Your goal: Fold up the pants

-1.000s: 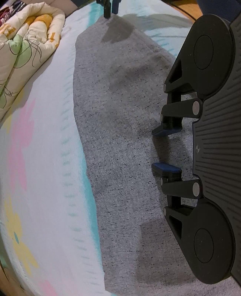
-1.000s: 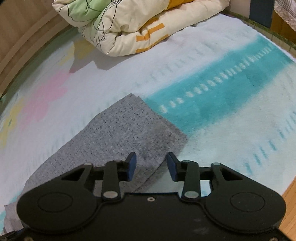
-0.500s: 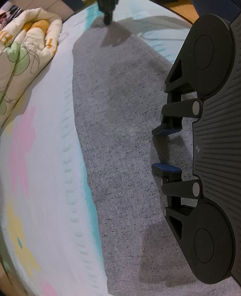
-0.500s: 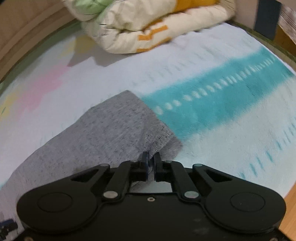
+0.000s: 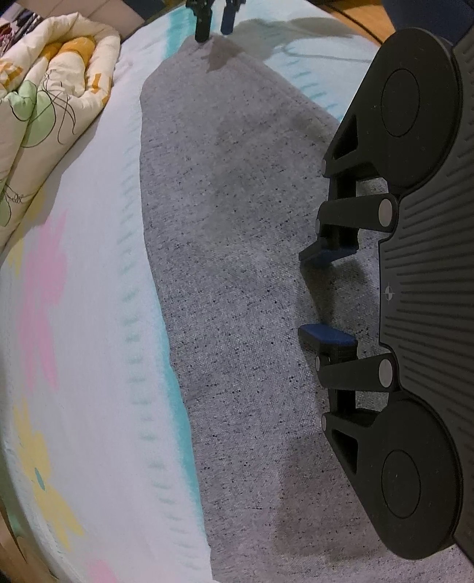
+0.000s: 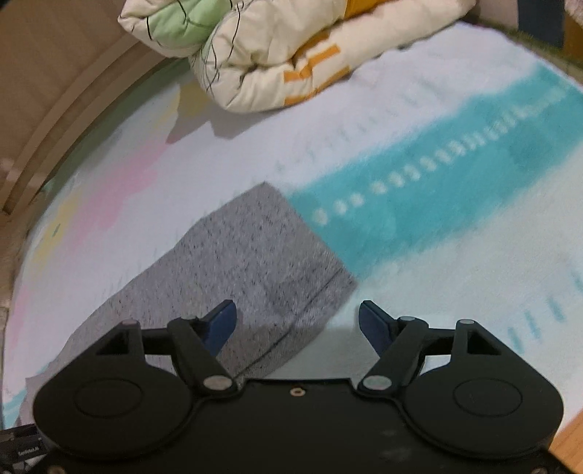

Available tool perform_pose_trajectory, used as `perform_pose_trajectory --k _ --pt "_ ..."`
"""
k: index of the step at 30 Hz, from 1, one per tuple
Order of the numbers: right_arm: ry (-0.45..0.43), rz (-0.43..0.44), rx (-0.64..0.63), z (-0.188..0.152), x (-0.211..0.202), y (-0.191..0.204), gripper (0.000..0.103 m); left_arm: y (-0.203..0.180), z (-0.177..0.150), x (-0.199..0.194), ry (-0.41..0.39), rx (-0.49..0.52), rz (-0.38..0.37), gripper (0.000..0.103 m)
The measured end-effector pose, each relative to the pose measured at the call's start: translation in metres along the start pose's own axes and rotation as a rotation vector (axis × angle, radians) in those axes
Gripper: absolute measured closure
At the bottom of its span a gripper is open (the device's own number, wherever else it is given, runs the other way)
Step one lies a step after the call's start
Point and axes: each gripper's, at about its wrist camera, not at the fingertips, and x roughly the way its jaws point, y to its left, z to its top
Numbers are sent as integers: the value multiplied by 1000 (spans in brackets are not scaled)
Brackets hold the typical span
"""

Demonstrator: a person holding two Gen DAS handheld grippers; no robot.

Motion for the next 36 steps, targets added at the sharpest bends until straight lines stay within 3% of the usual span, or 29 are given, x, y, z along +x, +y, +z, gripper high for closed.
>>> perform_pose_trajectory --k 4,11,13,14,15,19,26,31,36 --pt "-38 67 11 0 12 -6 17 -1 0 0 -2 4 3 67" --pt "-75 195 -3 13 36 -12 18 -11 -1 1 -13 50 35 64" --pt "-78 213 -22 16 43 -12 38 -15 -1 1 -20 71 49 65" --pt "-73 208 -32 18 46 -12 72 -17 1 1 -24 75 55 65" --pt "-57 205 -32 19 50 -13 89 -19 3 0 -27 75 57 65" --pt "-62 227 -61 20 46 -11 89 -31 20 0 -50 43 26 65" --pt "-132 300 -123 38 5 10 89 -75 70 33 -62 27 -18 65" --pt "-151 331 -192 46 -15 28 89 -98 91 70 -29 9 52 65" --pt "-148 342 -238 47 -24 39 89 -99 102 73 -55 -41 67 64"
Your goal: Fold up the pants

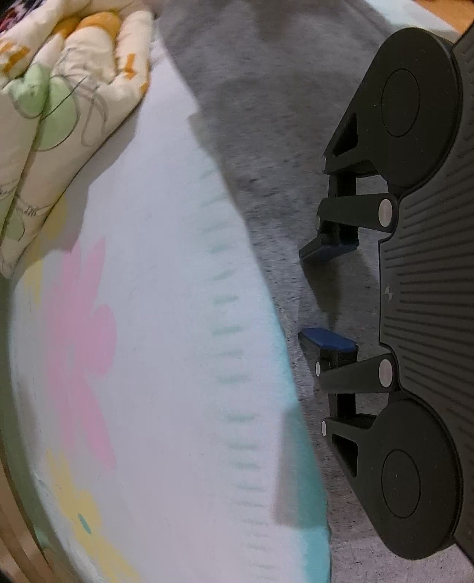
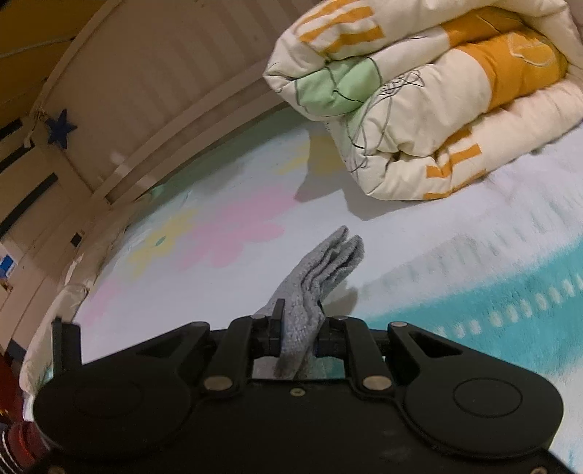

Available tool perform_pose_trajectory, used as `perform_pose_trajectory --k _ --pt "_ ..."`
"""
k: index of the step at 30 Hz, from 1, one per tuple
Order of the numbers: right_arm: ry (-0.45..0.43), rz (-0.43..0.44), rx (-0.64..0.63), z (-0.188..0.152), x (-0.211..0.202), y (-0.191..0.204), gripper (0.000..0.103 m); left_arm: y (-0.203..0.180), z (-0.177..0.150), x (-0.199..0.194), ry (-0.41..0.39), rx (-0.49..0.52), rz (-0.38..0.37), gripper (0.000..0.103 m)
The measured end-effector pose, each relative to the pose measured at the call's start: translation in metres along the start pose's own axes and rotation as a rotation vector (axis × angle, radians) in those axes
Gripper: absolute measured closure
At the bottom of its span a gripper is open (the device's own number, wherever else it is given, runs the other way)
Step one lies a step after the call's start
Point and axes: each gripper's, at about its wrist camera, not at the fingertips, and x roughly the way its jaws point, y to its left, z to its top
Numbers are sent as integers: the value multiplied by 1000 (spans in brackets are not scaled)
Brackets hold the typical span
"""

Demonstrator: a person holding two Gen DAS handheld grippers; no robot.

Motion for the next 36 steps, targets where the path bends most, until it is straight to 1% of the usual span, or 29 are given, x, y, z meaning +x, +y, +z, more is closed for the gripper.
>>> perform_pose_trajectory --k 2,4,6,9,12,13,14,16,18,20,21,24,28,33,36 --pt "5 -4 -4 1 0 3 89 2 4 -2 1 -32 -3 64" --pt "8 -8 -4 3 1 4 89 6 0 -9 -9 -47 7 64" --pt "9 -11 -6 4 2 5 89 5 -12 -18 -13 -37 17 64" --pt "15 -16 -27 8 3 12 89 -3 -39 -33 -12 -25 -15 64" --pt "20 -28 -52 12 4 22 89 -15 -71 -41 14 9 -59 64" --pt "22 -31 -57 13 4 27 89 -19 -82 -43 21 22 -64 64" --pt "23 -33 -63 14 4 32 89 -24 -91 -46 5 44 -57 62" --pt "29 -42 -89 17 5 44 89 -31 -103 -53 -9 100 -54 62" --pt "33 -46 -113 19 4 59 89 -29 -106 -60 1 105 -80 62" --pt "37 -43 -131 20 3 78 89 -15 -107 -69 20 78 -130 62" --pt "37 -42 -144 20 3 88 89 -7 -106 -73 20 70 -137 62" --pt "45 -27 -198 18 5 125 89 28 -103 -89 -3 58 -89 62" --pt "70 -1 -261 4 15 179 89 89 -95 -107 -34 -6 -20 62" --pt "118 49 -327 -36 43 250 89 163 -88 -131 -85 -91 79 62" --pt "137 57 -385 -71 68 290 88 198 -85 -143 -116 -185 92 62"
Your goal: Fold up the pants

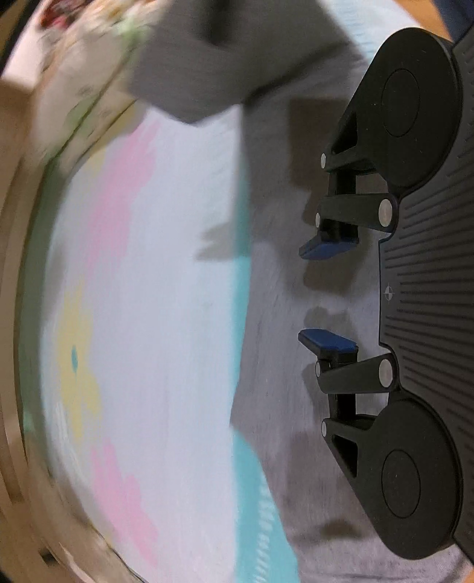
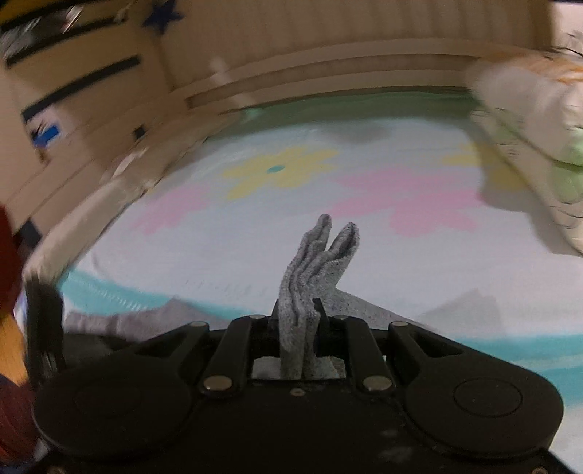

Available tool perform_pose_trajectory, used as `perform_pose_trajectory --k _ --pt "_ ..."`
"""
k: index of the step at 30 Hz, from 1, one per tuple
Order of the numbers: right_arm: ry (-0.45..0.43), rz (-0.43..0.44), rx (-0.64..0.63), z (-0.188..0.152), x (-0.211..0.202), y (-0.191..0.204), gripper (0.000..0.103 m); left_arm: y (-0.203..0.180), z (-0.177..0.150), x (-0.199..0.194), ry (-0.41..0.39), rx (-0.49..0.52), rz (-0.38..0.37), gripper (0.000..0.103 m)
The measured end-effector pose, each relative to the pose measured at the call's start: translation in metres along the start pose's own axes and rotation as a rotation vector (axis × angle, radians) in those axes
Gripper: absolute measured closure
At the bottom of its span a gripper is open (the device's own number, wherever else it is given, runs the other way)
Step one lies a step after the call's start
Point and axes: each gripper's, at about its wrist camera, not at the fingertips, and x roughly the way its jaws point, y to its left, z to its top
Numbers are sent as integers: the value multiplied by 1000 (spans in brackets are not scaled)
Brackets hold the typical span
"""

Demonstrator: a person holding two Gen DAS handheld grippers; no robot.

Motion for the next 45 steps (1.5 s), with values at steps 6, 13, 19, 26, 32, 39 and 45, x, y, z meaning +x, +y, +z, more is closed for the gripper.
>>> perform_pose_trajectory --k 6,13,19,26,32,39,45 --pt "69 -7 -91 -51 63 73 88 43 4 -7 -15 -128 0 62" --pt "122 -66 -222 -104 109 117 77 57 0 -13 -26 -153 -17 62" --pt "117 150 -284 -108 91 128 51 56 5 -12 -39 -164 -20 62" --pt "65 163 -186 -69 48 66 49 39 3 -1 -11 -131 -35 62" --pt "93 -77 37 -21 51 -43 90 1 -10 18 57 -9 -74 62" --pt "161 -160 265 -14 63 -123 94 -31 -24 23 85 131 -117 62" --pt "241 -140 209 -23 93 -115 94 -38 -22 32 115 132 -128 62"
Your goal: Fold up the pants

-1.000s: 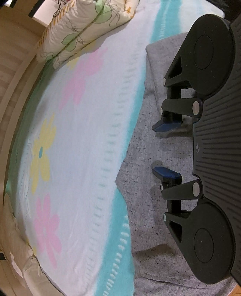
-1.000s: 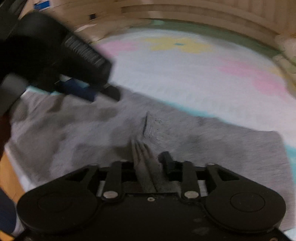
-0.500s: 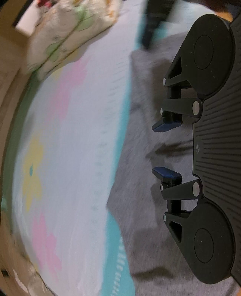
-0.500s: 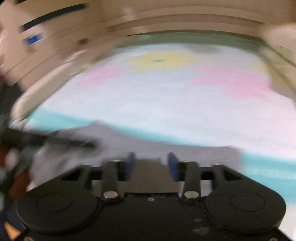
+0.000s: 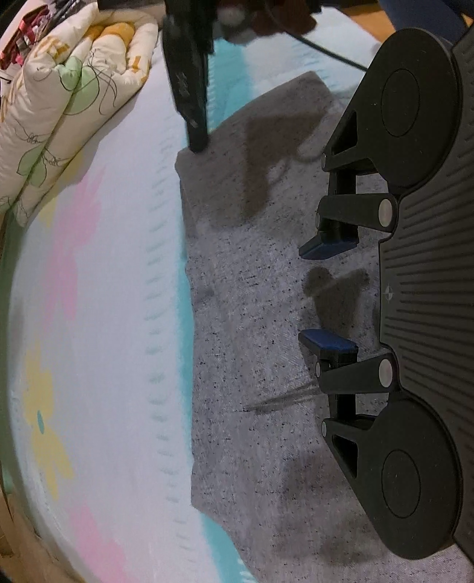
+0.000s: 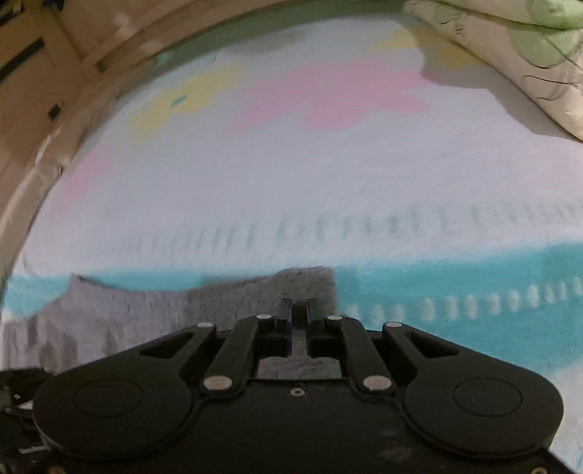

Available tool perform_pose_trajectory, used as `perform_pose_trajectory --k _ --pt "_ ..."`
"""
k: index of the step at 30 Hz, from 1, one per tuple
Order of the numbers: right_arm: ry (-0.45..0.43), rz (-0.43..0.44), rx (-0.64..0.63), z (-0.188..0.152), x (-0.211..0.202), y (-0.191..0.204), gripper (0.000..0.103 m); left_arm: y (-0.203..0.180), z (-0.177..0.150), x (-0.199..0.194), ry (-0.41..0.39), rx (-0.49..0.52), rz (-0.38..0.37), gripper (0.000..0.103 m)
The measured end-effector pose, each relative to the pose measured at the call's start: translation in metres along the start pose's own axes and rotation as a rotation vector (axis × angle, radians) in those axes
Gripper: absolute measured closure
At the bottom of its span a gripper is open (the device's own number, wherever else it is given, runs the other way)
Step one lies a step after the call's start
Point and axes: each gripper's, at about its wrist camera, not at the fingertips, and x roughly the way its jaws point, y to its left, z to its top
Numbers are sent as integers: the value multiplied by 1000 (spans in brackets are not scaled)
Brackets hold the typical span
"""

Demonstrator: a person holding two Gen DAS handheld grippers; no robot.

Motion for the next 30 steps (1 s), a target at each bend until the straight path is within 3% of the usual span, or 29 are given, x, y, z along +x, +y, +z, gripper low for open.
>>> perform_pose_trajectory --k 2,7,11,18,24,30 --pt "61 -38 -18 -2 18 1 96 0 0 1 3 4 -3 62" --pt "55 -34 1 -1 19 -10 99 1 -4 4 28 25 2 62" --pt "39 -36 20 -3 -1 -19 92 1 -12 3 30 71 18 62" --pt "37 -22 35 -40 -51 -21 90 1 -19 0 26 74 24 62" --pt "147 -79 56 -85 -42 -17 94 -3 -22 3 13 96 43 62" --pt "145 -80 50 -84 -31 -18 95 2 -28 -1 6 95 50 62"
